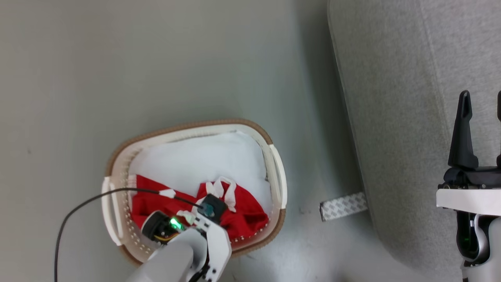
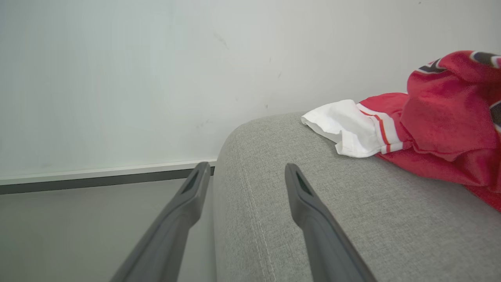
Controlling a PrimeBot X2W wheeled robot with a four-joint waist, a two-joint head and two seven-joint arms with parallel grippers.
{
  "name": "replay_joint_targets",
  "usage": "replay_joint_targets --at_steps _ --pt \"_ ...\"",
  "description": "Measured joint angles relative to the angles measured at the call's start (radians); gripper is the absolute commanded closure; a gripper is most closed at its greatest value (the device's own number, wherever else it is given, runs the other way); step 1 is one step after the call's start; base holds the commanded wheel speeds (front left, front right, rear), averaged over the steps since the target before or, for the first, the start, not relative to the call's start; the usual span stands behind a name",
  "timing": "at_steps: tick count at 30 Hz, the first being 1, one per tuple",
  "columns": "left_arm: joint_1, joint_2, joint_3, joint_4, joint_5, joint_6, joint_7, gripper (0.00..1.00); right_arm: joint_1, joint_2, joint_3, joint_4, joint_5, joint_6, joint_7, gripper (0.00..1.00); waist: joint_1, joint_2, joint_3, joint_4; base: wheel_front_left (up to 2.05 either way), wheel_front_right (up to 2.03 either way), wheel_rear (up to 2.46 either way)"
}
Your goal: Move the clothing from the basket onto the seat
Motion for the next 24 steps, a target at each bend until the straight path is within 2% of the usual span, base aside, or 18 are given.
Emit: replay_joint_targets --at_steps 3,10,15,24 --pt "-0.008 -0.002 0.025 -0.017 -0.051 0.0 -0.052 1.0 0.015 0.0 -0.007 0.012 -0.004 0.0 0.0 0.0 0.0 0.0 -0.049 0.011 0.0 0.0 0.0" --pt "-0.008 -0.007 0.048 -0.044 -0.088 0.002 -0.133 1.0 0.085 0.0 -0.029 0.052 -0.031 0.0 0.0 0.0 -0.0001 0.0 -0.184 0.043 0.0 0.0 0.0" --pt "-0.009 -0.013 0.089 -0.087 -0.122 0.037 -0.191 1.0 0.161 0.001 -0.034 0.082 -0.052 0.0 0.0 0.0 -0.0002 0.0 -0.317 0.077 0.0 0.0 0.0" --pt "-0.005 -0.003 0.157 -0.239 -0.174 0.1 -0.228 1.0 0.29 0.0 -0.037 0.127 -0.075 0.0 0.0 0.0 -0.0005 0.0 -0.548 0.148 0.0 0.0 0.0"
